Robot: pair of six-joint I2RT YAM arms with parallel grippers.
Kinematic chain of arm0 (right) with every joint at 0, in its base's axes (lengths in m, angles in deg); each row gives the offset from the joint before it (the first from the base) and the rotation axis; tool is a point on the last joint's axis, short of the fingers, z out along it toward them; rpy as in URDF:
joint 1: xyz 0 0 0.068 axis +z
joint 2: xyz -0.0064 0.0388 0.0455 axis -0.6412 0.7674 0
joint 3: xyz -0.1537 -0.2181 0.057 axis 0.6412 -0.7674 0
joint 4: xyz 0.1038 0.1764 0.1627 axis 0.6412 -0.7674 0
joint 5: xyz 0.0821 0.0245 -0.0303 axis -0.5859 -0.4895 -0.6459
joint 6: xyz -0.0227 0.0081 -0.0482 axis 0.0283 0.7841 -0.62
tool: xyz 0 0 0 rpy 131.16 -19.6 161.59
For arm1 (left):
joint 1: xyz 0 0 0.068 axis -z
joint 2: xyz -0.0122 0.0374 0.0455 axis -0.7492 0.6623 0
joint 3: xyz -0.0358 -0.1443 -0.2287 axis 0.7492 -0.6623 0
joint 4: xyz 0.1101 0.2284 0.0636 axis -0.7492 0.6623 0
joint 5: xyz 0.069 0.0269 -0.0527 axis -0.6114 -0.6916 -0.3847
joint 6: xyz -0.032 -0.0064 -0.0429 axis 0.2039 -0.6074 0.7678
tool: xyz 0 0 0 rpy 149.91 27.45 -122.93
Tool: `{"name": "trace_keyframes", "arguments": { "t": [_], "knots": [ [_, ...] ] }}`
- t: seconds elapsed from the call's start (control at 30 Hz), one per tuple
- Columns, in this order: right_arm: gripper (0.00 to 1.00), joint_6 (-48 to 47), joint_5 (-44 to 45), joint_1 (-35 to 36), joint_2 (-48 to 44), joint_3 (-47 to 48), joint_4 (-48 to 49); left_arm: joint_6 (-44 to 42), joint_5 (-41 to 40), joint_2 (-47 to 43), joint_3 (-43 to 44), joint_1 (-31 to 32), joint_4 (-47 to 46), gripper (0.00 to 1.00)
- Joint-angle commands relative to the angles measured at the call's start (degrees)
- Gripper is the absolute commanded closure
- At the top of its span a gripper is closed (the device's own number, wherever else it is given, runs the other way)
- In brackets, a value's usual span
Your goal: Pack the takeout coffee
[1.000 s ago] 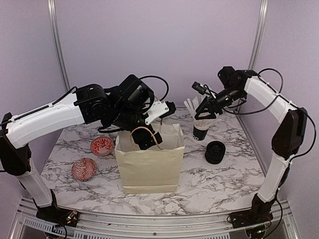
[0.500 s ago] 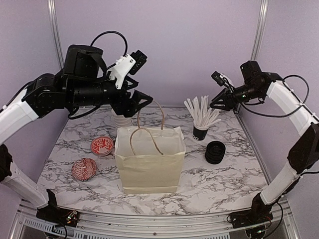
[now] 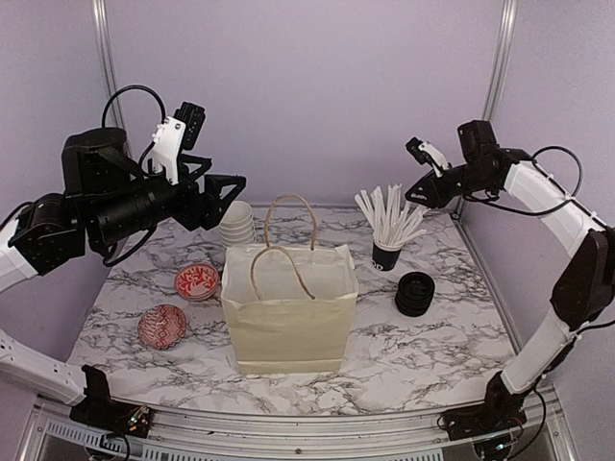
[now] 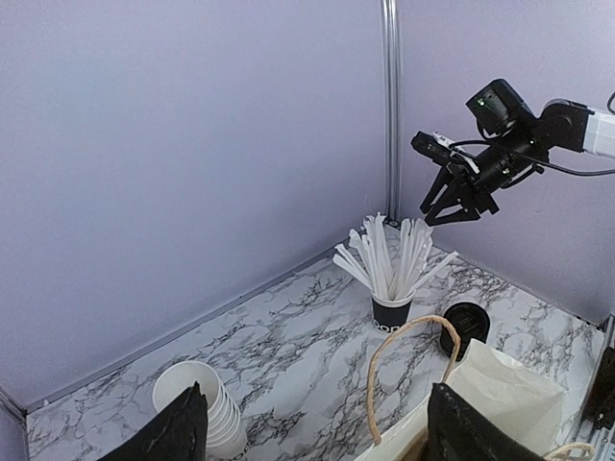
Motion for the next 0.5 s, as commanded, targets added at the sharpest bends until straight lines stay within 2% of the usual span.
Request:
{"name": "trace_keyframes", "arguments": {
  "t": [0.0, 0.47],
  "knots": [
    [0.66, 3.08, 3.23, -0.33, 3.69, 2.44, 2.09, 1.67, -2.04, -2.97, -1.4, -0.17, -2.8, 0.21],
    [0.7, 3.98, 3.48, -0.39, 4.31, 3.76, 2.17, 1.67, -1.13, -2.68, -3.22, -0.21, -2.9, 0.2]
  ]
}}
